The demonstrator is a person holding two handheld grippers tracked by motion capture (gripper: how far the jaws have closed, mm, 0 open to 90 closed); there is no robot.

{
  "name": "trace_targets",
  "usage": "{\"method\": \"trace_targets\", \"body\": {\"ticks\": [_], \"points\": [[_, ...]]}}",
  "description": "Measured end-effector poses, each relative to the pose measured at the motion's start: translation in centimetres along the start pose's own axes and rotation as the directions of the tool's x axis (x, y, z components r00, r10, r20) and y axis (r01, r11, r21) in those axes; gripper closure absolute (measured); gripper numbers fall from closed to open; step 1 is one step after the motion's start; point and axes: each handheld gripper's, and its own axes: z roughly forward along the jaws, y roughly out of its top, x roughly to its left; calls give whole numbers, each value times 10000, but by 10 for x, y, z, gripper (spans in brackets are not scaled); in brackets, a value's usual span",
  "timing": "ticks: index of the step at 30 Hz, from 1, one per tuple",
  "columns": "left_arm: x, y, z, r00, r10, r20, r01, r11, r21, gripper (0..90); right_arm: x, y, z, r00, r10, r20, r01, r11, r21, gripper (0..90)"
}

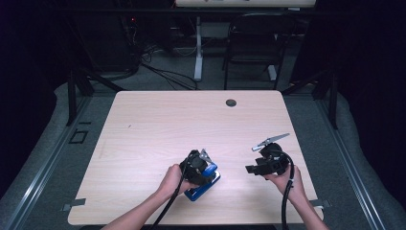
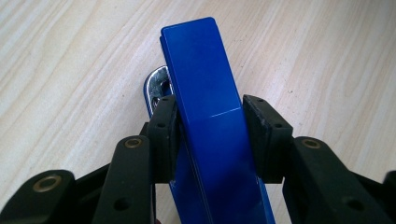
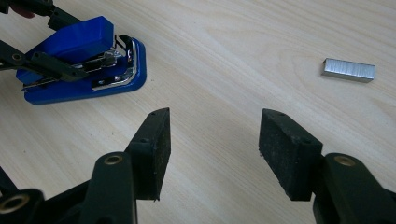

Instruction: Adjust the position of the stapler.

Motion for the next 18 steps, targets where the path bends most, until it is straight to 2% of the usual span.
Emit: {"method": "trace_targets", "body": {"ticks": [2,4,6,7,9,14,16,18], "points": [[-1,1,0,9998,207,50,-208,9998,73,596,0,0,0,10000,-25,-51,25,10000,26,441],[-1,1,1,9982,487,344,-484,9988,-93,601,1,1,1,10000,17,-22,-17,10000,23,444],[-3,1,2,9973,669,311,-666,9977,-102,605,1,1,1,10000,3,-51,-3,10000,5,445],[-2,1,2,9948,881,504,-875,9961,-127,607,1,1,1,10000,-7,-60,7,10000,2,445],[-4,0,3,9937,1008,481,-999,9948,-190,611,1,1,1,9999,-110,-75,110,9999,10,446],[-3,0,1,9952,758,615,-752,9971,-132,591,1,1,1,9999,-100,-122,101,9999,34,450],[-2,-1,-2,9974,452,561,-443,9989,-158,506,1,1,1,9999,-96,-119,96,9999,29,450],[0,-2,-7,9976,315,609,-301,9993,-224,472,2,0,1,9999,-93,-132,93,9999,-41,449]]}}
